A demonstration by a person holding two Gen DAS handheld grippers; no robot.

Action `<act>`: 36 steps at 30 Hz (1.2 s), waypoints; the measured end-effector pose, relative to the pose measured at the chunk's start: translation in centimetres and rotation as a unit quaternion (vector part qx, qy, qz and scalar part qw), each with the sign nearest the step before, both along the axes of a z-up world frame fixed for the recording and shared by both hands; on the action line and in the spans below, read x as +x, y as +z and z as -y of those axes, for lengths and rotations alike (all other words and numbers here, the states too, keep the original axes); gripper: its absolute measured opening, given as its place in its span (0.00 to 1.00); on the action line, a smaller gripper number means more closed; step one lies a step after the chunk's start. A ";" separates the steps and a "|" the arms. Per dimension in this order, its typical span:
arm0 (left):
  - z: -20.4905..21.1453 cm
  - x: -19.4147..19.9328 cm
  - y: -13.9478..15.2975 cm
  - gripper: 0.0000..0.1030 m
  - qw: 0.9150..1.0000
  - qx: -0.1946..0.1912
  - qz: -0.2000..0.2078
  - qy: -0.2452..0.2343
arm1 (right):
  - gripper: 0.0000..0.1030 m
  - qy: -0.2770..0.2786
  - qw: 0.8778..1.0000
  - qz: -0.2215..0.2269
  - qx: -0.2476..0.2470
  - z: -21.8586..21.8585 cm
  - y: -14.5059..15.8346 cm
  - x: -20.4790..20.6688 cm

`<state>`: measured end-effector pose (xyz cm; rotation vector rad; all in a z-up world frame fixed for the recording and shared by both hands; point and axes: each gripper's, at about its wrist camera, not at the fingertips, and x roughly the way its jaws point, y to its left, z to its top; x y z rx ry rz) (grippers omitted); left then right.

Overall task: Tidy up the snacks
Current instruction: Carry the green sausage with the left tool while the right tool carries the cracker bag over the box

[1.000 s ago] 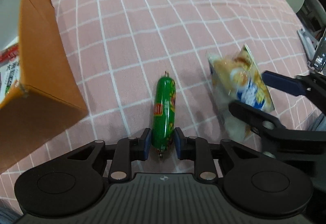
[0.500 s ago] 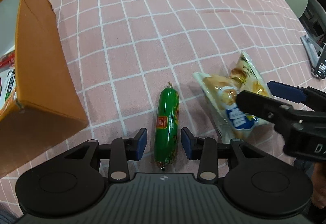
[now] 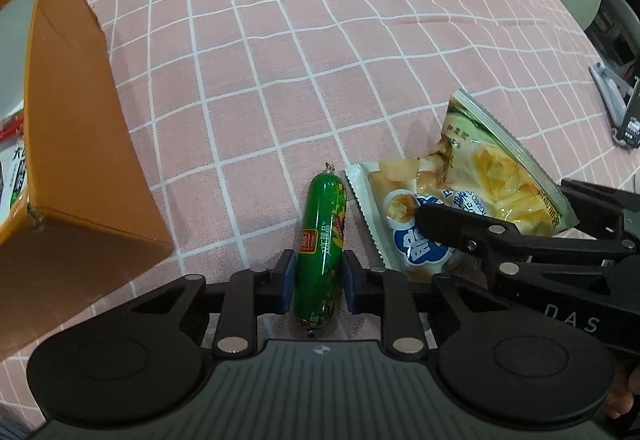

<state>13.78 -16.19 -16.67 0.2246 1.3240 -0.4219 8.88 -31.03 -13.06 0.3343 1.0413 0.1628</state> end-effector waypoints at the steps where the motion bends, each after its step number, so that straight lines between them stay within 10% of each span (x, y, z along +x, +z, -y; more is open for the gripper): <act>1: 0.2 0.0 -0.1 0.25 1.000 0.003 0.001 -0.001 | 0.46 0.003 1.000 0.001 -0.002 -0.1 0.0 0.0; 20: -0.4 -1.4 1.1 0.23 1.000 0.000 0.019 0.011 | 0.36 0.019 0.999 0.014 -0.047 -0.2 2.1 -1.4; 36: -4.2 -4.6 8.0 0.24 0.996 -0.035 0.070 0.035 | 0.36 0.049 0.992 0.062 -0.096 -2.0 6.3 -4.0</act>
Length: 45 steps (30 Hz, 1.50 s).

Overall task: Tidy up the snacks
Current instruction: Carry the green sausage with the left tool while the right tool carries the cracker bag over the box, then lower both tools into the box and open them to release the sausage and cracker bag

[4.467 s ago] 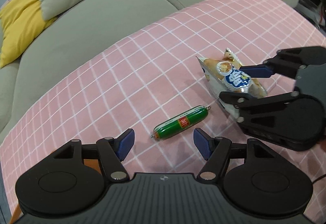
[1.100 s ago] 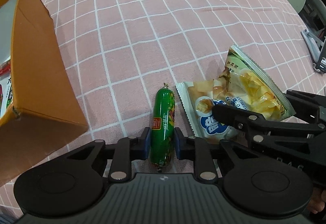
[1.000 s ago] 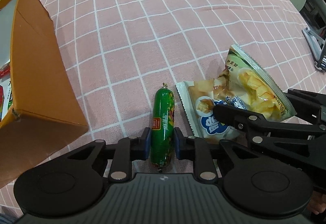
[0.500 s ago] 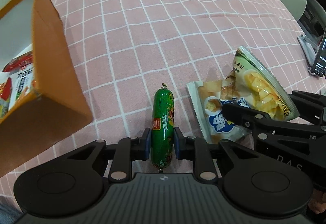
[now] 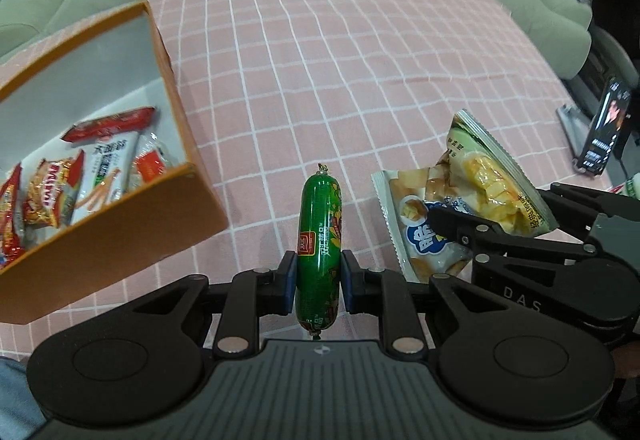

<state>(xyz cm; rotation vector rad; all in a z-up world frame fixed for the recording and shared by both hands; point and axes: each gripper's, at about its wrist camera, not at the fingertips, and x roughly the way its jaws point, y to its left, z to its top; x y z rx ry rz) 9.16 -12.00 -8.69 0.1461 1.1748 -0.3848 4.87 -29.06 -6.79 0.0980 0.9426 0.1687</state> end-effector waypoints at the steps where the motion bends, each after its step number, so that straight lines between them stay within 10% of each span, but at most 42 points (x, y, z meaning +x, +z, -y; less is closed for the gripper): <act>1: -0.2 -0.3 0.4 0.24 1.000 -0.003 0.005 0.001 | 0.36 0.003 1.000 0.007 -0.004 -0.3 0.6 -0.1; 22: -9.4 0.1 9.4 0.24 0.991 -0.022 0.112 0.075 | 0.37 0.101 0.985 0.136 -0.034 -10.0 11.5 2.2; 45: -19.2 8.1 7.4 0.24 0.989 0.045 0.079 0.121 | 0.37 0.197 0.976 0.088 -0.038 -24.0 8.0 12.2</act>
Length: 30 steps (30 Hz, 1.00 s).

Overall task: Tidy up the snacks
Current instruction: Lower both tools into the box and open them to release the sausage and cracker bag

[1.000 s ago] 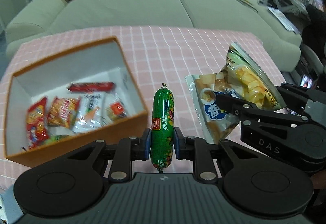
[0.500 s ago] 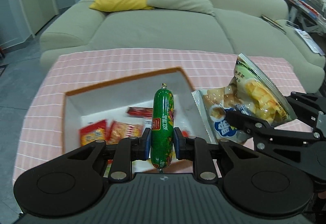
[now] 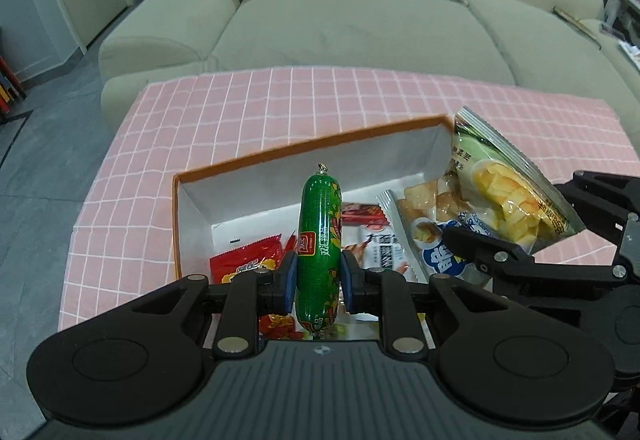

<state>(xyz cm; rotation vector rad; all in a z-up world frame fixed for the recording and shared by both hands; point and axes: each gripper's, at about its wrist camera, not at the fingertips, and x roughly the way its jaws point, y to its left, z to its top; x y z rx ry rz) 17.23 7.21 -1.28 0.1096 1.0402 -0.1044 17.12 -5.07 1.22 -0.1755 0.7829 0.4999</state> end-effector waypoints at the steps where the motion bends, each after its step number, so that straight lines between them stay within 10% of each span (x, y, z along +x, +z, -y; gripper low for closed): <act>1: -0.1 0.3 -0.4 0.24 1.000 0.001 -0.006 0.000 | 0.37 0.002 1.000 -0.005 -0.006 -0.4 -0.5 0.5; 26: -1.3 4.9 -8.4 0.24 0.994 0.022 -0.110 0.009 | 0.41 0.067 0.982 -0.087 -0.151 -5.2 -9.3 5.9; 30: -1.6 4.7 -7.9 0.43 0.994 0.025 -0.103 0.009 | 0.56 0.059 0.985 -0.091 -0.137 -4.5 -8.4 6.0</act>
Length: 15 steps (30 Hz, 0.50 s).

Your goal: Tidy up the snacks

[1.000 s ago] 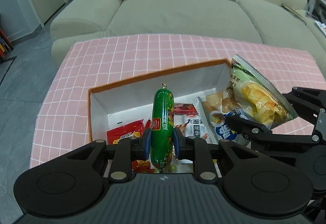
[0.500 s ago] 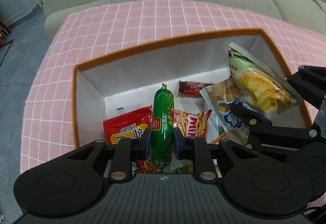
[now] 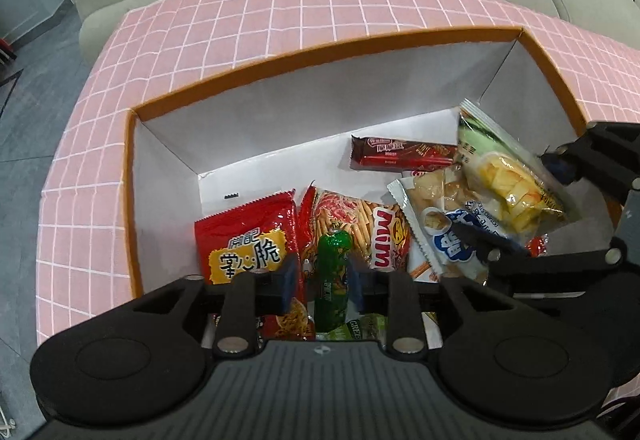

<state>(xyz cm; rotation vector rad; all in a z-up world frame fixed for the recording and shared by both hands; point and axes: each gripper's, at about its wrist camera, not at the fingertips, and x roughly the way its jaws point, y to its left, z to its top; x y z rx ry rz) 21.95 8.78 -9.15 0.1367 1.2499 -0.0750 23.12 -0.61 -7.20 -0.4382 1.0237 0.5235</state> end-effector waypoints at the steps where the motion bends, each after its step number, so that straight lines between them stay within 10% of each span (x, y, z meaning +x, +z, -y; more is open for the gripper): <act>1: -0.1 -0.2 0.4 0.50 1.000 -0.001 0.004 0.001 | 0.60 -0.005 1.000 -0.001 0.008 0.2 0.4 0.0; 15: -0.2 -4.3 9.4 0.82 0.992 -0.005 0.124 -0.003 | 0.88 -0.046 0.993 0.044 0.102 3.2 9.1 -2.2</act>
